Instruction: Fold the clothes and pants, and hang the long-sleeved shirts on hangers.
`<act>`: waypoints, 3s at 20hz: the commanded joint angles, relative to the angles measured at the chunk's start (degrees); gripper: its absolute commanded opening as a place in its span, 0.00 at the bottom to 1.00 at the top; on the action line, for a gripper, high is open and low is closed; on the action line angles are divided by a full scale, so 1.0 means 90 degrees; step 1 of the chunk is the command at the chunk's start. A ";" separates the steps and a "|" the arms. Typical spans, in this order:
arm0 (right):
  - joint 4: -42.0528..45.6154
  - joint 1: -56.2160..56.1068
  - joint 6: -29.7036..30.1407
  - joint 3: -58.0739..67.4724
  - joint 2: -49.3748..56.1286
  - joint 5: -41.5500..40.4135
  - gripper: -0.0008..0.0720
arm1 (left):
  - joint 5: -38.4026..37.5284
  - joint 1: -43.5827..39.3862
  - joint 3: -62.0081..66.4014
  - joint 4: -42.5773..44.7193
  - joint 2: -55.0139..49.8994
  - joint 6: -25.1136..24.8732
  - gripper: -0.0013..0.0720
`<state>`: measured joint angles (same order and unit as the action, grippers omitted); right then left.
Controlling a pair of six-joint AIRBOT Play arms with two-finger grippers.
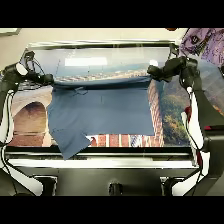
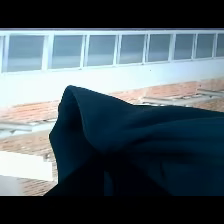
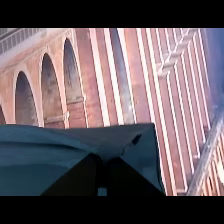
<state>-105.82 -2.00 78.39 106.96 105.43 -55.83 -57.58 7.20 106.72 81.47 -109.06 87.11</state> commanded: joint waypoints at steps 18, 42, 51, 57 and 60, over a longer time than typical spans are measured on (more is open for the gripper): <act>0.1137 -0.0726 -0.0333 -0.0777 0.0544 -0.1851 0.05 | -0.2509 0.0209 -0.0007 -0.0032 -0.0085 -0.0136 0.04; -0.1518 0.1462 0.2552 -0.3990 -0.1768 -0.2118 0.53 | -0.1634 0.2072 -0.8614 -0.2659 0.5287 -0.0017 0.71; -0.1574 0.1462 0.2531 -0.3990 -0.1768 -0.2142 0.53 | -0.0996 0.2067 -0.9377 -0.3487 0.5277 -0.0015 0.71; -0.1268 0.1462 0.2550 -0.4461 -0.1766 -0.2239 0.64 | -0.0520 0.1566 -0.9513 -0.3786 0.5107 -0.0044 0.04; -0.1445 0.1462 0.2526 -0.4942 -0.1766 -0.1960 0.69 | -0.0595 0.1571 -0.9474 -0.3803 0.5107 -0.0187 0.04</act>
<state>-118.32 11.14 101.34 65.84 89.56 -75.22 -63.44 21.85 21.47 47.90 -62.96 86.41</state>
